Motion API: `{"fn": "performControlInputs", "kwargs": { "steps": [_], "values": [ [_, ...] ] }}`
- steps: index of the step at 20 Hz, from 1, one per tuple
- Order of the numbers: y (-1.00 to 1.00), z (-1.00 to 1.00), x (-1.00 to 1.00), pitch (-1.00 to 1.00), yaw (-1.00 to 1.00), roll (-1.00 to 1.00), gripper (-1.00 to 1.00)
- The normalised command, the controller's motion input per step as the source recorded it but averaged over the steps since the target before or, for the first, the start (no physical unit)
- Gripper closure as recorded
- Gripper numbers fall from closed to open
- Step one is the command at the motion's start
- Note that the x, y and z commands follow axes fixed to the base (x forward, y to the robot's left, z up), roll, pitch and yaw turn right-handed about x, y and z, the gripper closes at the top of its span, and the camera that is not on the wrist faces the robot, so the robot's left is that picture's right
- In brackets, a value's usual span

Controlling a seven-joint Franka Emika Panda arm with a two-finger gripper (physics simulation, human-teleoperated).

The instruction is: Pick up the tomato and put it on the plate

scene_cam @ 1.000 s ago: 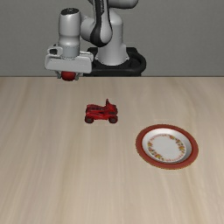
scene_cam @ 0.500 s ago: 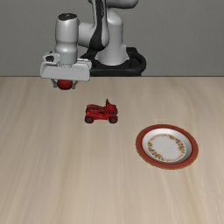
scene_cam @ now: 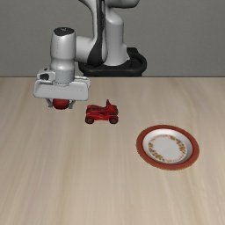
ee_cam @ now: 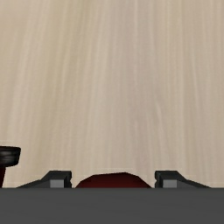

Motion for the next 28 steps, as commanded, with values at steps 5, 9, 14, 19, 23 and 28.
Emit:
{"fn": "performControlInputs", "kwargs": {
  "steps": [5,9,14,19,23,28],
  "values": [
    [0.00,0.00,1.00,0.00,0.00,0.00,1.00],
    [0.50,0.00,0.50,0.00,0.00,0.00,1.00],
    [1.00,0.00,0.00,0.00,0.00,0.00,1.00],
    [1.00,0.00,0.00,0.00,0.00,0.00,1.00],
    [1.00,0.00,0.00,0.00,0.00,0.00,1.00],
    [1.00,0.00,0.00,0.00,0.00,0.00,1.00]
  ]
}}
